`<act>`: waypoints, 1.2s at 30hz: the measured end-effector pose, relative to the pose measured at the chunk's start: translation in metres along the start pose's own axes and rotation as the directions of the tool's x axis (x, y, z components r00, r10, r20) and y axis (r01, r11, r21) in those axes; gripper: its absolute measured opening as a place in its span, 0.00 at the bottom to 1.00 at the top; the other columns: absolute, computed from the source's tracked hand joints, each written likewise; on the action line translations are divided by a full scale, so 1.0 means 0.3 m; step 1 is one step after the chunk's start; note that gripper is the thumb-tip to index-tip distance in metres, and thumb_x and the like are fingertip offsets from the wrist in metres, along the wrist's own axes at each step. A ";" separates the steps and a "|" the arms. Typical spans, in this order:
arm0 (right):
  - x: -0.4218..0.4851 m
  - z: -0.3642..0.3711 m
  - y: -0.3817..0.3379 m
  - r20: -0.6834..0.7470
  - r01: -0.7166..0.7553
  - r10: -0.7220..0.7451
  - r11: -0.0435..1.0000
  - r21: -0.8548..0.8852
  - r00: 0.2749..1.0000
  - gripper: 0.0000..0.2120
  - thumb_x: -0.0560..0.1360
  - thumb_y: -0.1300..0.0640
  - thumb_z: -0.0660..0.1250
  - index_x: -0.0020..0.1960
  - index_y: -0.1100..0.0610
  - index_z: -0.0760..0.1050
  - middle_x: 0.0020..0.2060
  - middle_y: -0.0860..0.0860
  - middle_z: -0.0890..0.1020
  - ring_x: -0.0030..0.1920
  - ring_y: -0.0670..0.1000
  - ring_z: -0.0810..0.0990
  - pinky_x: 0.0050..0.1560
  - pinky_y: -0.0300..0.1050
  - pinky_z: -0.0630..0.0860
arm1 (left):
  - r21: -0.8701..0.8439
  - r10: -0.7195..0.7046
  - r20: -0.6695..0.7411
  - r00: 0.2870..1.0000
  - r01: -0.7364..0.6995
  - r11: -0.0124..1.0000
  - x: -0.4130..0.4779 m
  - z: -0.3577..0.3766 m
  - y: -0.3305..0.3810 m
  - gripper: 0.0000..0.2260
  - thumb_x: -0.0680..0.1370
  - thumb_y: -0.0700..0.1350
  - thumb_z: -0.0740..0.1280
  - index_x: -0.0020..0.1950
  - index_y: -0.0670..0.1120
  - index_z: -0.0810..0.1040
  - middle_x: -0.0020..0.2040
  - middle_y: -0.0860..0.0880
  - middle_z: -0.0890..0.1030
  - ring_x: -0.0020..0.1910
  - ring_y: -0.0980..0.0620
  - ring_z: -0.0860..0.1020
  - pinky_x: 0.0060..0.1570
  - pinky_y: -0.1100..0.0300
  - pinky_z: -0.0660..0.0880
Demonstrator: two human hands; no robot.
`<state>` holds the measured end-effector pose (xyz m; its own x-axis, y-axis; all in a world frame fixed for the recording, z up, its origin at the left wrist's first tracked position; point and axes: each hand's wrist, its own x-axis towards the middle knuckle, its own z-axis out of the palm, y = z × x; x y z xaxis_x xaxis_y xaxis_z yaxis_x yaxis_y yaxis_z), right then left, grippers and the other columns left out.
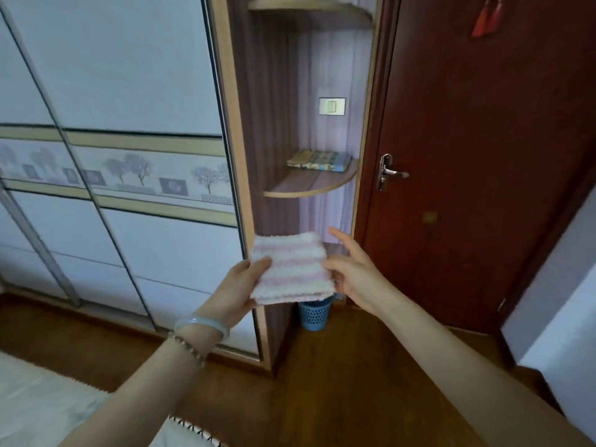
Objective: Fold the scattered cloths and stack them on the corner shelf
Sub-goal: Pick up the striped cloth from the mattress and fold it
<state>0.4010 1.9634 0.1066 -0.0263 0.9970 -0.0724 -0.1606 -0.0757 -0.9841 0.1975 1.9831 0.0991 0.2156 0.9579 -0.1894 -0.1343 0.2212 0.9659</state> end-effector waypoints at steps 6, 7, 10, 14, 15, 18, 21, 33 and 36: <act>0.242 -0.188 -0.101 -0.044 0.009 -0.012 0.998 -0.068 0.999 0.18 0.76 0.69 0.60 0.62 0.56 0.75 0.41 0.50 0.79 0.33 0.42 0.80 0.36 0.40 0.76 | 0.016 0.011 0.067 0.998 -0.012 1.000 0.319 0.155 0.110 0.13 0.80 0.46 0.62 0.56 0.38 0.79 0.47 0.43 0.85 0.42 0.49 0.84 0.36 0.61 0.80; 0.279 -0.219 -0.107 -0.048 0.006 -0.010 0.997 -0.075 0.999 0.18 0.76 0.69 0.60 0.62 0.56 0.75 0.43 0.50 0.79 0.36 0.44 0.81 0.39 0.41 0.77 | 0.024 0.012 0.062 0.998 -0.014 1.000 0.363 0.176 0.117 0.13 0.80 0.46 0.62 0.56 0.37 0.79 0.48 0.42 0.84 0.42 0.49 0.84 0.36 0.60 0.80; 0.407 -0.311 -0.117 -0.048 0.006 -0.009 0.998 -0.055 0.999 0.19 0.76 0.70 0.59 0.63 0.56 0.75 0.51 0.54 0.81 0.47 0.50 0.82 0.46 0.46 0.79 | 0.031 0.006 0.043 0.999 -0.007 0.999 0.493 0.245 0.126 0.11 0.80 0.47 0.62 0.52 0.40 0.79 0.44 0.45 0.85 0.40 0.51 0.84 0.35 0.60 0.80; 0.598 -0.422 -0.131 -0.017 0.003 -0.004 0.998 -0.058 1.000 0.19 0.75 0.70 0.60 0.62 0.57 0.75 0.46 0.51 0.81 0.35 0.43 0.81 0.36 0.41 0.77 | 0.045 0.013 -0.016 1.000 -0.012 0.999 0.680 0.318 0.127 0.12 0.80 0.47 0.62 0.51 0.39 0.79 0.45 0.44 0.85 0.40 0.51 0.83 0.35 0.60 0.80; 0.642 -0.445 -0.134 -0.009 0.004 -0.004 0.998 -0.060 1.000 0.19 0.75 0.70 0.60 0.62 0.57 0.75 0.46 0.51 0.80 0.33 0.43 0.80 0.34 0.40 0.76 | 0.043 0.015 -0.053 0.998 -0.013 0.999 0.725 0.328 0.126 0.13 0.80 0.47 0.62 0.54 0.38 0.78 0.48 0.42 0.84 0.42 0.50 0.82 0.35 0.60 0.80; 0.819 -0.537 -0.157 0.061 -0.001 0.006 0.997 -0.080 0.998 0.19 0.76 0.69 0.60 0.63 0.56 0.75 0.50 0.52 0.81 0.40 0.47 0.82 0.36 0.42 0.78 | 0.008 0.014 -0.146 0.989 -0.013 1.000 0.877 0.387 0.128 0.16 0.80 0.47 0.63 0.61 0.36 0.75 0.53 0.40 0.82 0.44 0.48 0.81 0.36 0.59 0.80; 0.984 -0.621 -0.206 0.133 0.005 0.008 0.995 -0.095 0.991 0.19 0.76 0.70 0.60 0.63 0.57 0.75 0.48 0.51 0.81 0.39 0.46 0.81 0.35 0.41 0.77 | -0.036 0.024 -0.235 0.972 -0.034 0.999 1.023 0.450 0.145 0.16 0.80 0.46 0.63 0.62 0.36 0.74 0.55 0.40 0.81 0.46 0.47 0.81 0.37 0.58 0.80; 1.553 -0.647 -0.189 0.413 -0.032 0.071 0.994 -0.100 0.908 0.19 0.74 0.72 0.59 0.56 0.54 0.78 0.47 0.56 0.79 0.47 0.56 0.74 0.43 0.46 0.74 | -0.014 0.041 -0.544 0.838 -0.058 0.998 1.366 0.411 0.159 0.15 0.78 0.44 0.66 0.60 0.35 0.74 0.53 0.38 0.81 0.42 0.47 0.80 0.33 0.59 0.79; 1.697 -0.591 -0.164 0.448 -0.044 0.086 0.994 -0.102 0.890 0.19 0.74 0.72 0.60 0.57 0.54 0.78 0.47 0.55 0.80 0.46 0.54 0.78 0.41 0.45 0.76 | 0.060 0.066 -0.576 0.815 -0.039 0.997 1.455 0.326 0.169 0.08 0.77 0.44 0.68 0.49 0.39 0.78 0.42 0.40 0.79 0.33 0.50 0.77 0.30 0.63 0.75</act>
<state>0.5706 2.4774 0.0894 -0.4792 0.8744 -0.0760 -0.0582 -0.1180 -0.9913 0.3793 2.3945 0.0825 -0.3905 0.9004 -0.1918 -0.0847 0.1723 0.9814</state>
